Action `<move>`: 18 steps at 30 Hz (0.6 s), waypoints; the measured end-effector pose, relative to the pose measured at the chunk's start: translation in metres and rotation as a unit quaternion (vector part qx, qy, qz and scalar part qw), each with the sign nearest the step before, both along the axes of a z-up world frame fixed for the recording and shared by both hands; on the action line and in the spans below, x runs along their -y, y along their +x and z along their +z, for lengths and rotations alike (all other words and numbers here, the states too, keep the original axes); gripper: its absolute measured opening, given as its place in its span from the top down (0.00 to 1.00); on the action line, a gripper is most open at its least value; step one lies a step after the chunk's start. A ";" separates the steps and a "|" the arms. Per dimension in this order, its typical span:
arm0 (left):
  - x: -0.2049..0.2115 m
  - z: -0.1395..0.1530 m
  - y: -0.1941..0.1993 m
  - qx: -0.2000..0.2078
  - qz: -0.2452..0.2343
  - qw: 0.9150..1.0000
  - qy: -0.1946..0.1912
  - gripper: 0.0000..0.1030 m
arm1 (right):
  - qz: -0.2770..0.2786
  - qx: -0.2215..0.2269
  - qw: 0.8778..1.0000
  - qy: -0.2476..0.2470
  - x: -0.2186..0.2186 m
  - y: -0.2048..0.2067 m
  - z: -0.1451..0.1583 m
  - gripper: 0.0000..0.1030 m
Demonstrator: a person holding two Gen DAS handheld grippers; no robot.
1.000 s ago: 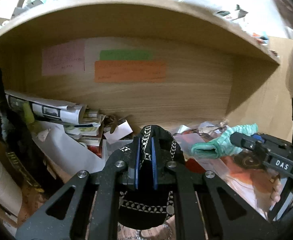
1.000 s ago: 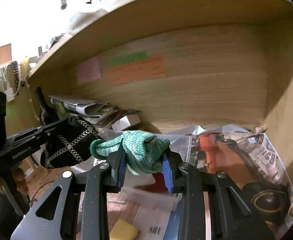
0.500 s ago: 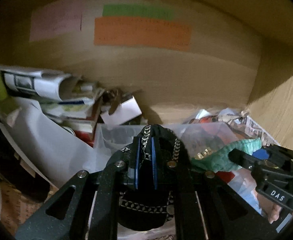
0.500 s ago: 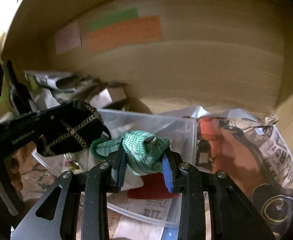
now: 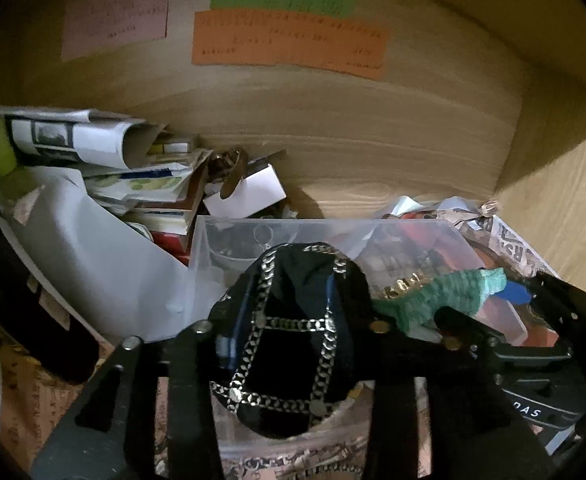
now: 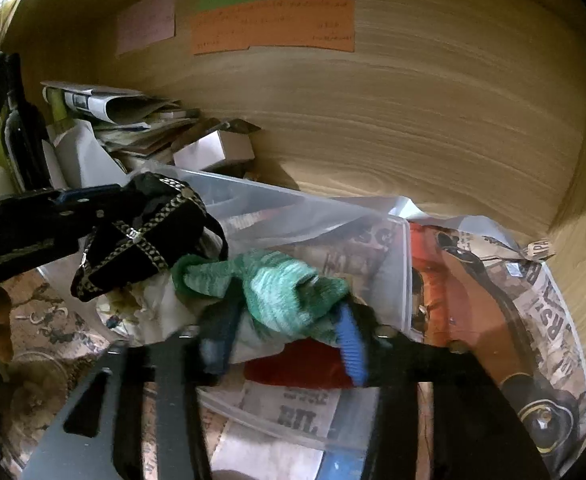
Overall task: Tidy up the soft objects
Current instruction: 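Place the black bag and green glove into the box and open both tools, then grasp the yellow sponge with the right tool while the left tool grasps the chain bracelet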
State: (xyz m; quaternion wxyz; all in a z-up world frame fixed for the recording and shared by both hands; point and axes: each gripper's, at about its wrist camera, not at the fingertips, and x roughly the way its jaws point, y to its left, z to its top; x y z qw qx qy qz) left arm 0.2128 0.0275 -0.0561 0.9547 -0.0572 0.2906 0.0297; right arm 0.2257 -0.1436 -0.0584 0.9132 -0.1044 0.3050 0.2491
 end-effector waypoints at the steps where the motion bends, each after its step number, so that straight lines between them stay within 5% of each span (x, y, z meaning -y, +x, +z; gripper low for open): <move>1: 0.000 0.002 -0.002 0.003 -0.002 1.000 0.000 0.53 | -0.001 0.003 1.000 0.001 0.000 -0.001 0.001 0.39; 13: 0.009 0.039 -0.060 0.068 0.001 0.998 0.013 0.31 | 0.004 0.054 0.998 0.036 0.012 -0.030 0.037 0.19; 18: 0.014 0.045 -0.082 0.083 0.006 0.996 0.019 0.08 | 0.015 0.073 0.996 0.057 0.019 -0.051 0.049 0.12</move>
